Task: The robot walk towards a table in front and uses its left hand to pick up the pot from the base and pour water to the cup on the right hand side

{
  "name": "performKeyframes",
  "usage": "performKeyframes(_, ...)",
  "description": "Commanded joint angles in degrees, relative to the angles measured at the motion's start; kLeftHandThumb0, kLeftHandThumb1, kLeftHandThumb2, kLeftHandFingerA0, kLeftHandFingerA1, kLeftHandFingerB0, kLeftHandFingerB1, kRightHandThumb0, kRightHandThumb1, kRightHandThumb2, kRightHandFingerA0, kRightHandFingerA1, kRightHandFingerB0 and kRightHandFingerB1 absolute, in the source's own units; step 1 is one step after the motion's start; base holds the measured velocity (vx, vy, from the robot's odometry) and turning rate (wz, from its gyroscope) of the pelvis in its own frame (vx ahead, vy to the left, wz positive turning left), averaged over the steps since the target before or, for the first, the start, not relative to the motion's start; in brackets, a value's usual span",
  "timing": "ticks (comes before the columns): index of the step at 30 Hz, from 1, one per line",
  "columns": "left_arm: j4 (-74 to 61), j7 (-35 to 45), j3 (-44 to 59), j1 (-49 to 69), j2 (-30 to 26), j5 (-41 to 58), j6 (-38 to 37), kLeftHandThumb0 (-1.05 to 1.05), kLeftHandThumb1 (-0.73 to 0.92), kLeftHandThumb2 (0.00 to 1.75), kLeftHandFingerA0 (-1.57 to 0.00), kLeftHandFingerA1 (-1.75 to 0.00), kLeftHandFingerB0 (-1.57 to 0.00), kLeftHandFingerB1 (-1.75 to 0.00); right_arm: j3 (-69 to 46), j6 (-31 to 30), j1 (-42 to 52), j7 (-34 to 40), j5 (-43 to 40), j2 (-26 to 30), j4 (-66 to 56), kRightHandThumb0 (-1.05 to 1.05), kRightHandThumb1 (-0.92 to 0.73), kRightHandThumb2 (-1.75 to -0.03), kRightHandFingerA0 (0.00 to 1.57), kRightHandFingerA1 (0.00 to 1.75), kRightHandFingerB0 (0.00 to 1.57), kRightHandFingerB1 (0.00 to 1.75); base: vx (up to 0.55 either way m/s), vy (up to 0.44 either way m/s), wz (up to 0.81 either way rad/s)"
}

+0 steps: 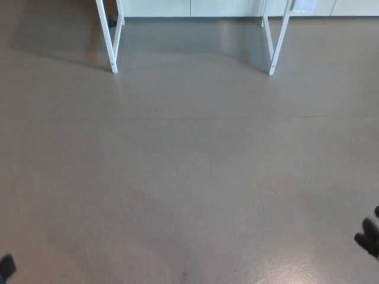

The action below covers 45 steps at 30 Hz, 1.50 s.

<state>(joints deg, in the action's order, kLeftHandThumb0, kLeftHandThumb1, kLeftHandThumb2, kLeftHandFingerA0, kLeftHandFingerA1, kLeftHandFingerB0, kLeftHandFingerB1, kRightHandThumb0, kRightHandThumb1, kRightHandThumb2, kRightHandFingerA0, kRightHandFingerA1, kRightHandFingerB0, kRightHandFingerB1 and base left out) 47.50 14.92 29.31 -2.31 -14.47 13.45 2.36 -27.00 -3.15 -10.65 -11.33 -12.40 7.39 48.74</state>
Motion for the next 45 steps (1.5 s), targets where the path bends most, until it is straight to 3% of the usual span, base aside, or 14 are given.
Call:
performKeyframes(1, -1.4, 6.8, 3.5, 2.9, -1.0, 7.1, 2.6, -0.14, 0.68, 0.59, -0.47, -0.44, -0.35, -0.36, -3.8, -2.0, 2.9, -4.0, -7.5, -1.1, -1.6, -0.38, -0.58, -0.64, 0.43, 0.7, 0.27, 0.47, 0.0, 0.0, 0.0)
performKeyframes(13, -0.6, 7.2, 2.0, 6.8, -1.0, 6.6, 2.3, -0.13, 0.73, 0.61, -0.49, -0.44, -0.34, -0.35, -4.2, -4.4, 10.4, -3.8, -9.1, -1.9, -6.2, -0.32, -0.64, -0.65, 0.37, 0.64, 0.23, 0.43, 0.02, -0.004, 0.02)
performKeyframes(14, -0.1, 7.5, 2.0, 6.9, -1.0, 6.7, 2.2, -0.11, 0.52, 0.94, -0.39, -0.6, -0.21, -0.5, -4.1, -3.8, 10.7, -3.9, -8.9, -1.7, -5.5, -0.33, -0.62, -0.64, 0.38, 0.66, 0.25, 0.44, -0.13, -0.007, 0.16)
performKeyframes(17, 0.8, 7.6, 1.4, 7.4, -0.5, 6.4, 1.4, -0.12, 0.52, 0.94, -0.4, -0.6, -0.2, -0.5, -3.7, -3.2, 11.9, -5.1, -8.9, -0.9, -5.4, -0.34, -0.63, -0.67, 0.35, 0.64, 0.21, 0.44, -0.01, 0.034, 0.2)
performKeyframes(18, 0.9, 7.3, 1.3, 8.1, -0.1, 6.3, 1.4, -0.1, 0.52, 0.94, -0.42, -0.61, -0.21, -0.5, -3.6, -3.1, 12.9, -6.1, -9.0, -0.6, -5.2, -0.31, -0.46, -0.98, 0.28, 0.63, 0.11, 0.52, -0.02, 0.082, -0.16)
performKeyframes(21, 1.0, 7.1, 1.2, 8.5, 0.0, 6.6, 1.4, -0.1, 0.52, 0.94, -0.42, -0.61, -0.21, -0.5, -3.3, -3.1, 13.3, -6.4, -9.3, -0.3, -5.1, -0.31, -0.46, -0.98, 0.28, 0.63, 0.11, 0.52, 0.04, 0.078, -0.02)
performKeyframes(22, 2.1, 7.5, 0.5, 8.7, -0.3, 5.6, -0.3, -0.14, 0.72, 0.61, -0.49, -0.44, -0.34, -0.36, -3.2, -2.1, 13.7, -7.1, -9.2, -0.3, -3.5, -0.35, -0.62, -0.68, 0.3, 0.61, 0.18, 0.43, 0.06, 0.183, -0.11)
performKeyframes(24, 2.7, 7.4, 0.3, 7.8, -0.6, 5.7, -0.4, -0.13, 0.51, 0.93, -0.38, -0.6, -0.22, -0.51, -3.1, -2.0, 13.3, -6.6, -9.3, -0.3, -3.0, -0.33, -0.62, -0.67, 0.33, 0.62, 0.19, 0.43, 0.06, 0.262, -0.21)
performKeyframes(25, 3.1, 6.8, 0.1, 7.7, -0.7, 5.4, -0.5, -0.14, 0.71, 0.6, -0.48, -0.44, -0.34, -0.36, -3.2, -2.3, 13.4, -6.1, -9.6, -0.4, -3.3, -0.31, -0.62, -0.66, 0.33, 0.61, 0.21, 0.44, 0.15, 0.364, -0.5)
performKeyframes(28, 3.5, 6.8, -0.1, 7.6, -0.8, 5.5, -0.8, -0.14, 0.71, 0.6, -0.48, -0.44, -0.34, -0.36, -3.2, -2.2, 13.4, -6.0, -9.7, -0.4, -3.2, -0.31, -0.62, -0.66, 0.33, 0.61, 0.21, 0.44, 0.23, 0.365, -0.11)
performKeyframes(29, 4.2, 7.3, -0.1, 8.4, -1.0, 5.5, -1.4, -0.13, 0.72, 0.61, -0.49, -0.45, -0.35, -0.37, -3.0, -1.8, 14.4, -6.4, -9.4, -0.5, -3.0, -0.29, -0.46, -0.98, 0.27, 0.62, 0.12, 0.53, 0.2, 0.218, 0.12)
performKeyframes(33, 5.6, 8.1, -0.2, 10.0, -1.1, 5.5, -3.5, -0.14, 0.74, 0.61, -0.49, -0.45, -0.35, -0.36, -2.6, -1.3, 15.3, -6.5, -9.0, -0.4, -1.9, -0.3, -0.64, -0.7, 0.34, 0.64, 0.19, 0.44, 0.23, 0.105, 0.04)
performKeyframes(44, 2.8, 5.4, -2.8, 11.7, -1.2, 4.2, -4.6, -0.15, 0.68, 0.59, -0.51, -0.43, -0.33, -0.35, -2.3, -1.5, 15.8, -6.3, -9.2, -0.5, -2.3, -0.25, -0.53, -1.01, 0.29, 0.62, 0.1, 0.51, 0.31, -0.115, 0.26)
performKeyframes(45, 2.5, 5.5, -2.8, 11.9, -1.1, 4.3, -4.4, -0.13, 0.49, 0.91, -0.39, -0.59, -0.19, -0.49, -2.3, -1.3, 15.9, -6.4, -9.3, -0.4, -1.9, -0.25, -0.52, -1.01, 0.3, 0.63, 0.1, 0.51, 0.49, -0.101, 0.43)
